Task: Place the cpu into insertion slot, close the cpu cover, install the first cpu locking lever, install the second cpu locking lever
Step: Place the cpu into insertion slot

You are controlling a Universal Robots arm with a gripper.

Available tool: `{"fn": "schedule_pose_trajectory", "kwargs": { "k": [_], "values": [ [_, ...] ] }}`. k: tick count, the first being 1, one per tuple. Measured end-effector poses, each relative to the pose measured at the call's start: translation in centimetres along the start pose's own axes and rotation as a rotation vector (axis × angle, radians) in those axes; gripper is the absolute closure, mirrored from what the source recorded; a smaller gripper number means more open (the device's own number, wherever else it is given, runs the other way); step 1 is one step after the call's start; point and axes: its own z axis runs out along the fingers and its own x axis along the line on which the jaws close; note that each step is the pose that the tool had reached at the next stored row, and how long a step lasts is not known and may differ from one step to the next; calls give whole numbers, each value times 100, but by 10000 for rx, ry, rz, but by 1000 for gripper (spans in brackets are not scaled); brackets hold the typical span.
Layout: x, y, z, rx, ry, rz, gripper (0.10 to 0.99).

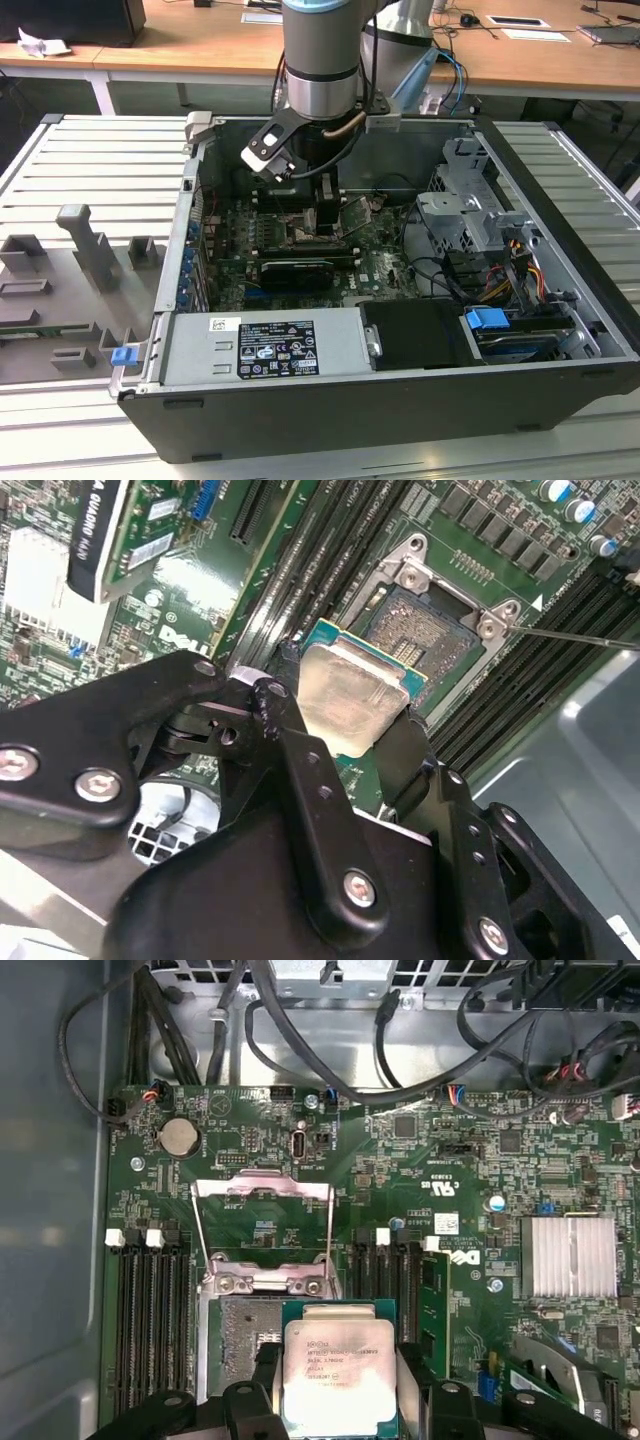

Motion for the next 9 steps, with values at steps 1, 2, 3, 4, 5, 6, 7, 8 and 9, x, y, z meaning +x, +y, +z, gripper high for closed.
{"fn": "schedule_pose_trajectory", "kwargs": {
  "k": [1, 2, 3, 4, 5, 6, 7, 8, 9],
  "values": [
    [20, -1, 11, 0, 0, 1, 545],
    [49, -2, 23, 1, 1, 0, 545],
    [68, -2, 27, 1, -1, -1, 545],
    [79, -2, 31, 1, -1, 1, 545],
    [93, -3, 41, 1, -2, 25, 545],
    [104, -7, 49, 2, -5, 82, 545],
    [110, -16, 56, 0, -7, 117, 545],
    [119, -23, 62, 2, -12, 134, 545],
    [126, -28, 70, 1, -11, 150, 545]
  ]
}}
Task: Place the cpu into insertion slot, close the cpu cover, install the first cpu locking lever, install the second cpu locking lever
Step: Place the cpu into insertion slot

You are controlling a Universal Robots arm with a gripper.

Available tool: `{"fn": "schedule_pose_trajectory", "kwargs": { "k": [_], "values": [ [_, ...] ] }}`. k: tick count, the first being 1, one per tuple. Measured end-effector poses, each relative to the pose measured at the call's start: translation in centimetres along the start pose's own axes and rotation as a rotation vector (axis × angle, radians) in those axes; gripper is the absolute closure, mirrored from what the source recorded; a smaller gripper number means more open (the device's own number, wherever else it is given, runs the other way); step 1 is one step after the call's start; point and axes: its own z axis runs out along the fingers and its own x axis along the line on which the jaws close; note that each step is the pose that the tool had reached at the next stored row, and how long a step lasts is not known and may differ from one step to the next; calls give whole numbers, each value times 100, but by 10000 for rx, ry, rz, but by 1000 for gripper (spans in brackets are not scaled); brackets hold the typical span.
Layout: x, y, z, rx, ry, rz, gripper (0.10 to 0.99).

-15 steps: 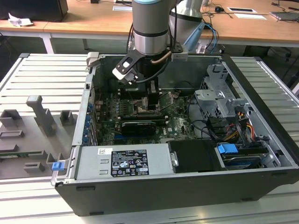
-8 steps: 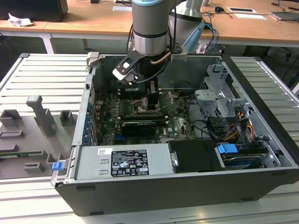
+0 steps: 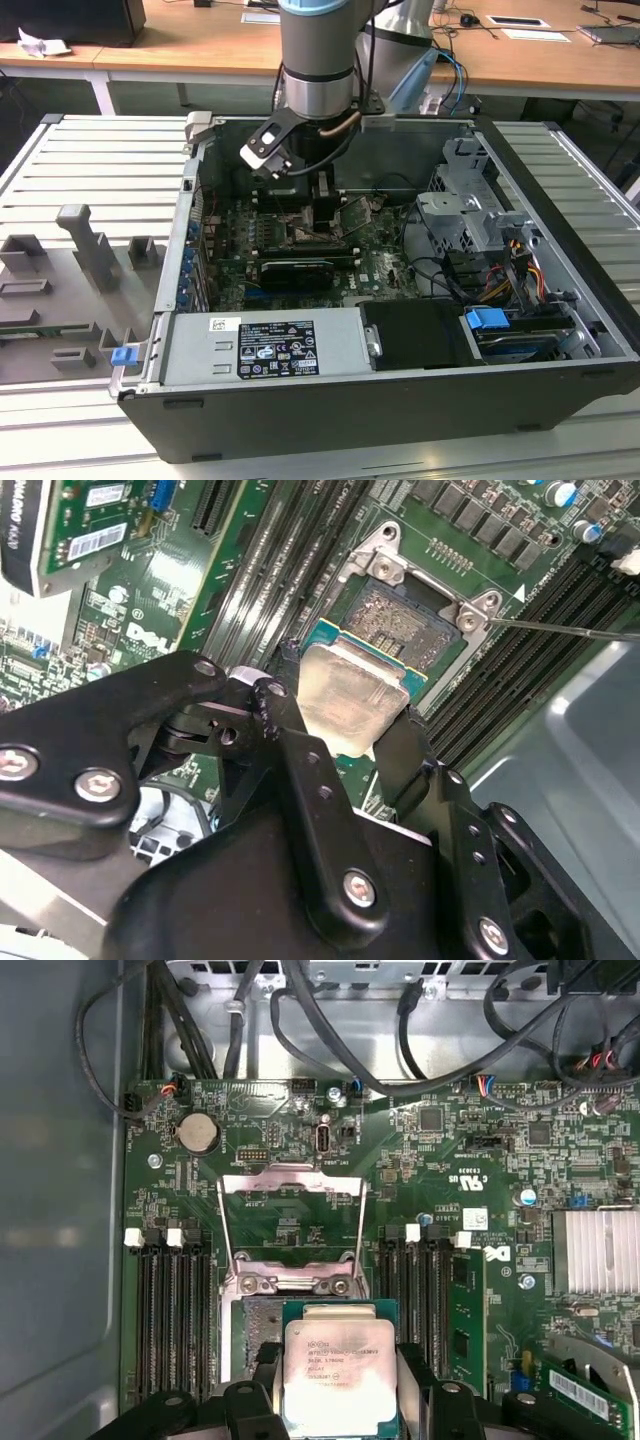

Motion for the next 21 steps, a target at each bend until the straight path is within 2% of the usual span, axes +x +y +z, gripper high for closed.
{"fn": "schedule_pose_trajectory", "kwargs": {
  "k": [21],
  "values": [
    [21, -56, 41, 0, -6, 82, 545]
  ]
}}
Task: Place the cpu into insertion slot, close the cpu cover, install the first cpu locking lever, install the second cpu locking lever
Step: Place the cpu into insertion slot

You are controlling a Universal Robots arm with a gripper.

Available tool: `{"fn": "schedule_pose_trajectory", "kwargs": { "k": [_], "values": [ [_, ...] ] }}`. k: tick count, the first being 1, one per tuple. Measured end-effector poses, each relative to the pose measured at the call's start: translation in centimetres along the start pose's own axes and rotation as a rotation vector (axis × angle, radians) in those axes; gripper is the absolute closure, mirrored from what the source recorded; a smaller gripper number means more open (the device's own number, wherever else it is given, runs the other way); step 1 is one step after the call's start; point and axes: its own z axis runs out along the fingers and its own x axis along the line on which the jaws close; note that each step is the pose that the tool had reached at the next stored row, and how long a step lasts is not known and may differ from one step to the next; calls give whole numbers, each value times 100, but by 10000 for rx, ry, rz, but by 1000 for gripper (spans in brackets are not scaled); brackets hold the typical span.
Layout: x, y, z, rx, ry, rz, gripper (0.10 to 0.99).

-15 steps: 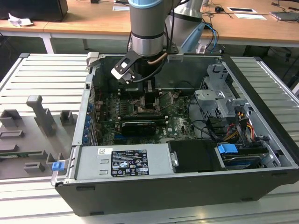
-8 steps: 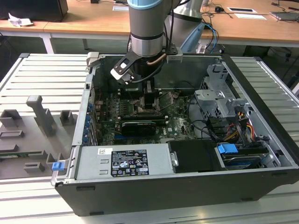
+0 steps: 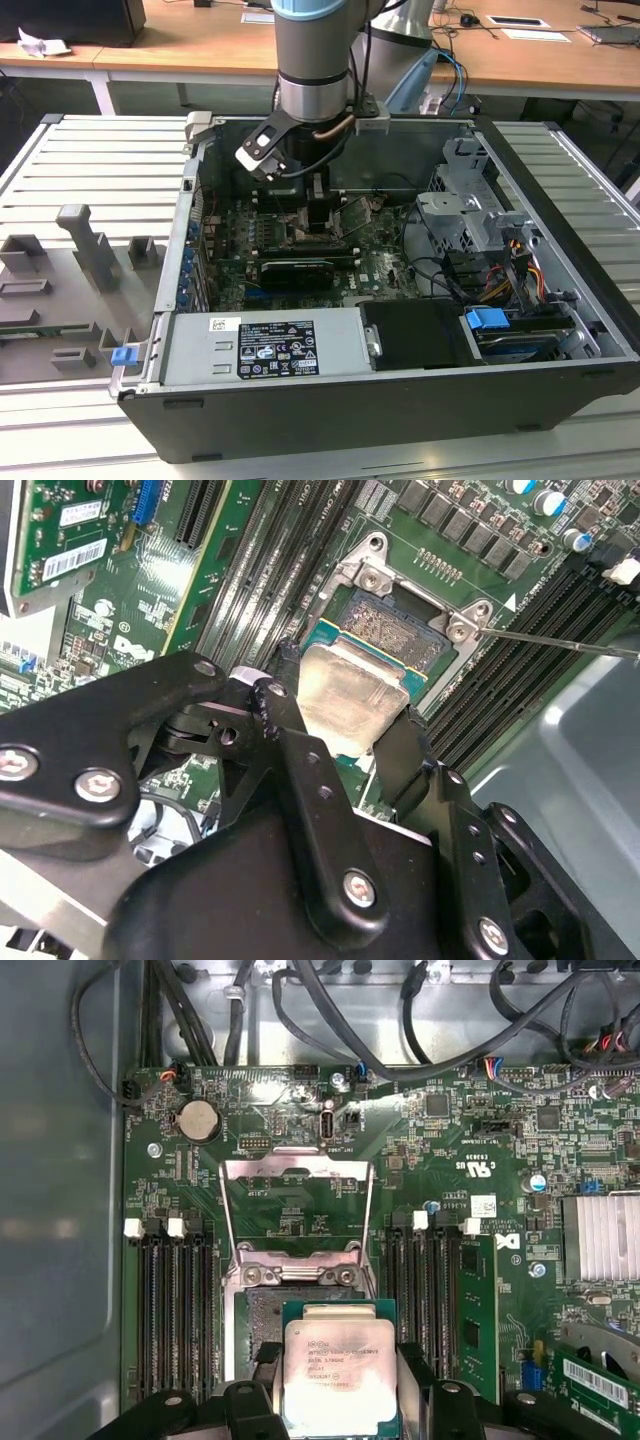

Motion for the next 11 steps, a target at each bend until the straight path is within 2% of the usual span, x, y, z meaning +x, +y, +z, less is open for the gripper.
{"fn": "schedule_pose_trajectory", "kwargs": {
  "k": [7, 11],
  "values": [
    [24, -34, 14, 0, -1, 4, 545],
    [57, -43, 65, 0, 0, 7, 545]
  ]
}}
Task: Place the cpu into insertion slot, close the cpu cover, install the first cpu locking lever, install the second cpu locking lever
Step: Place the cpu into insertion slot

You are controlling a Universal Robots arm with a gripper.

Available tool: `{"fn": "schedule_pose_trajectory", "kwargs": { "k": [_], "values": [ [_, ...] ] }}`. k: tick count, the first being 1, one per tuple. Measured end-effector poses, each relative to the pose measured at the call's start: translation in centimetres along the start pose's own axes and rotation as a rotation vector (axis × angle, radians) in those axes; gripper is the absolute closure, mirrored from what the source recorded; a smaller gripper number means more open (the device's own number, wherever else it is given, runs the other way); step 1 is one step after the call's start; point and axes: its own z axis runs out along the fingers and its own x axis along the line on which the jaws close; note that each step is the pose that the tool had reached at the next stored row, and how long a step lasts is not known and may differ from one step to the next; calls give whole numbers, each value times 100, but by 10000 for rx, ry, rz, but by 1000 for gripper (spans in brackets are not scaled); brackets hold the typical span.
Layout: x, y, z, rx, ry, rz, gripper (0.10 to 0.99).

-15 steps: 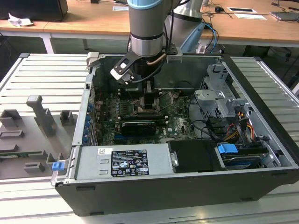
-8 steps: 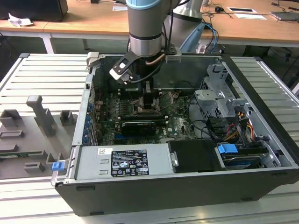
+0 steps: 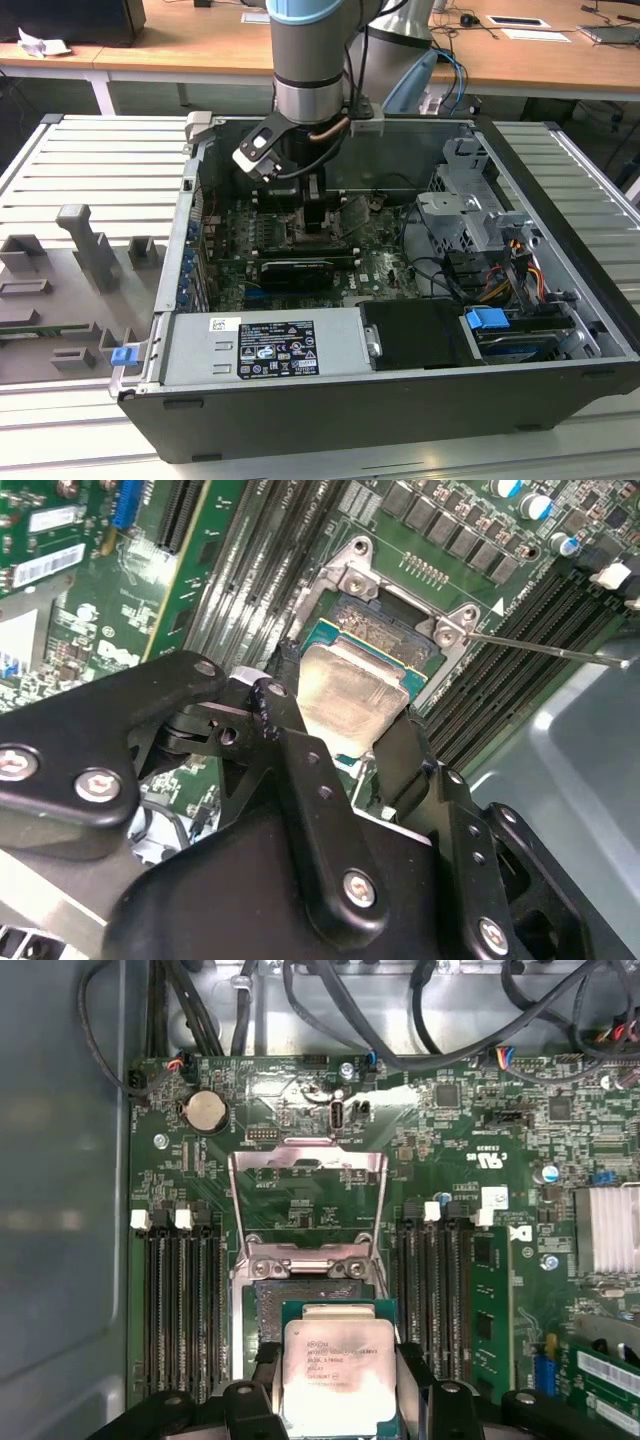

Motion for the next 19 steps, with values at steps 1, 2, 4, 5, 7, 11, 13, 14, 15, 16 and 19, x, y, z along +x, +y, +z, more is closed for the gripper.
{"fn": "schedule_pose_trajectory", "kwargs": {
  "k": [1, 2, 4, 5, 7, 11, 13, 14, 15, 16, 19],
  "values": [
    [6, -2, 31, 0, -1, -1, 545],
    [8, -4, 53, 0, -1, -1, 545],
    [17, -8, 99, 0, 0, 1, 545],
    [20, -9, 115, -1, 0, 0, 545],
    [27, -12, 154, 0, -1, -3, 545],
    [36, -16, 204, 0, 4, -62, 545],
    [42, -18, 215, 0, 5, -71, 545],
    [44, -17, 218, 0, 5, -72, 545],
    [44, -17, 218, 0, 4, -74, 545],
    [44, -17, 218, 1, 3, -74, 545],
    [45, -18, 223, 0, 2, -73, 545]
  ]
}}
